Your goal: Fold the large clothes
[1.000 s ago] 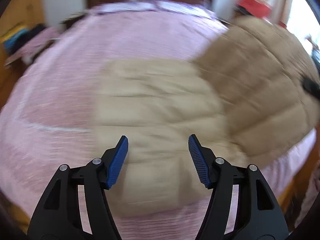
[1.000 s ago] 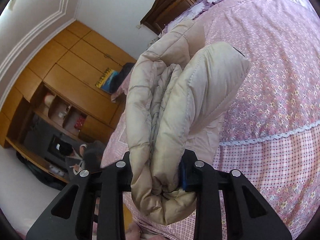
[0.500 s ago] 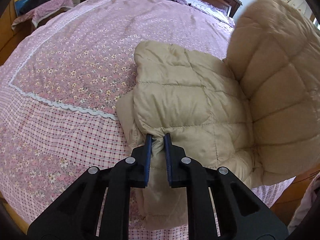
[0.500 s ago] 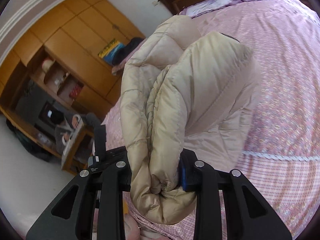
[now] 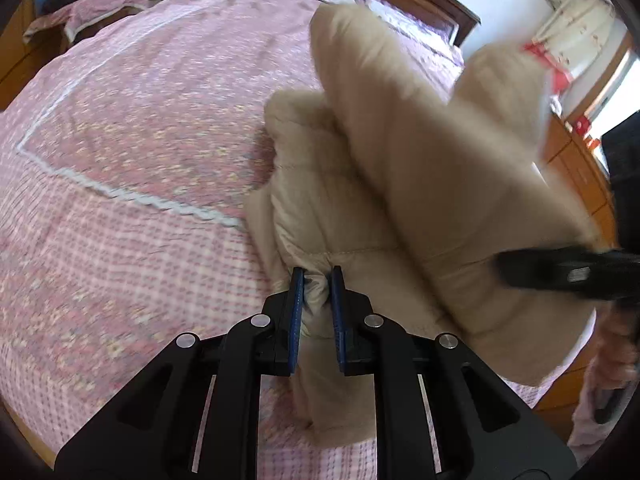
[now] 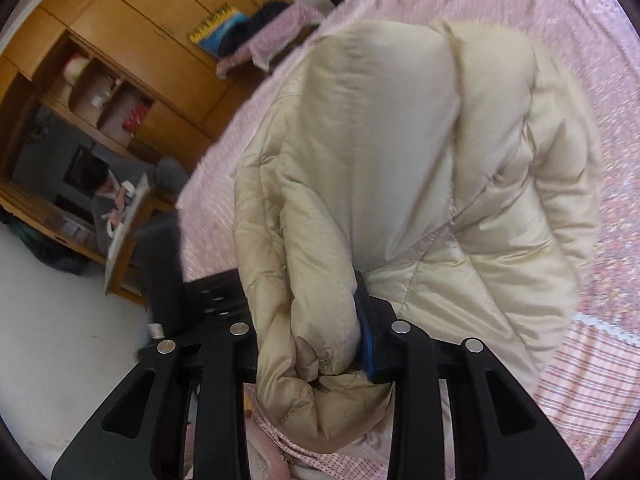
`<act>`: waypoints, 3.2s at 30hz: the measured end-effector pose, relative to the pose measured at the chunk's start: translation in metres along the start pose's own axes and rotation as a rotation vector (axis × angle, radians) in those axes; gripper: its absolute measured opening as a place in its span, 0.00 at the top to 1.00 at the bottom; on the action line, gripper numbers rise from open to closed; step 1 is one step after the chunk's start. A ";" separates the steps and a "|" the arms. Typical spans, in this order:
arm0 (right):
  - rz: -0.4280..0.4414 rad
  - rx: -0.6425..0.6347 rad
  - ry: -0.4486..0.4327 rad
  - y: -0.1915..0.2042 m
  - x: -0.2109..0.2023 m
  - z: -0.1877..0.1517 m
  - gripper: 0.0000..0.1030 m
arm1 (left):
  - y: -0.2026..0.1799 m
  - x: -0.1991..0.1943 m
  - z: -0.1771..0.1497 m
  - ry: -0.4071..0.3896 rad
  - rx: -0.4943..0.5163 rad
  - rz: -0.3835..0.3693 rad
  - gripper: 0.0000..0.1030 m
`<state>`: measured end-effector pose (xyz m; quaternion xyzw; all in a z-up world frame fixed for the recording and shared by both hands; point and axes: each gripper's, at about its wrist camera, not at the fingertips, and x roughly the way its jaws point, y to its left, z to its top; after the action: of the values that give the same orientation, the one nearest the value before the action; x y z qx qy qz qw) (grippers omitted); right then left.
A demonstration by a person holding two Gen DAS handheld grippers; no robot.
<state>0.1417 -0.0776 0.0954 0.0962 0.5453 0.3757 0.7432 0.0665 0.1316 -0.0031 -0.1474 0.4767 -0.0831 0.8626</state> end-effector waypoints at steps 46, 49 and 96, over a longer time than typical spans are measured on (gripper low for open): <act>-0.137 0.269 -0.348 -0.106 -0.068 -0.054 0.28 | -0.036 -0.022 0.061 -0.117 -0.024 -0.129 0.84; -0.087 0.225 -0.334 -0.097 -0.053 -0.051 0.28 | -0.017 -0.035 0.049 -0.146 -0.069 -0.094 0.84; 0.352 0.255 -0.231 -0.138 0.000 -0.034 0.41 | 0.055 0.053 0.032 -0.038 -0.335 -0.478 0.54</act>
<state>0.1747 -0.1827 0.0059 0.3249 0.4746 0.4139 0.7056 0.1219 0.1737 -0.0474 -0.3976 0.4193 -0.2012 0.7910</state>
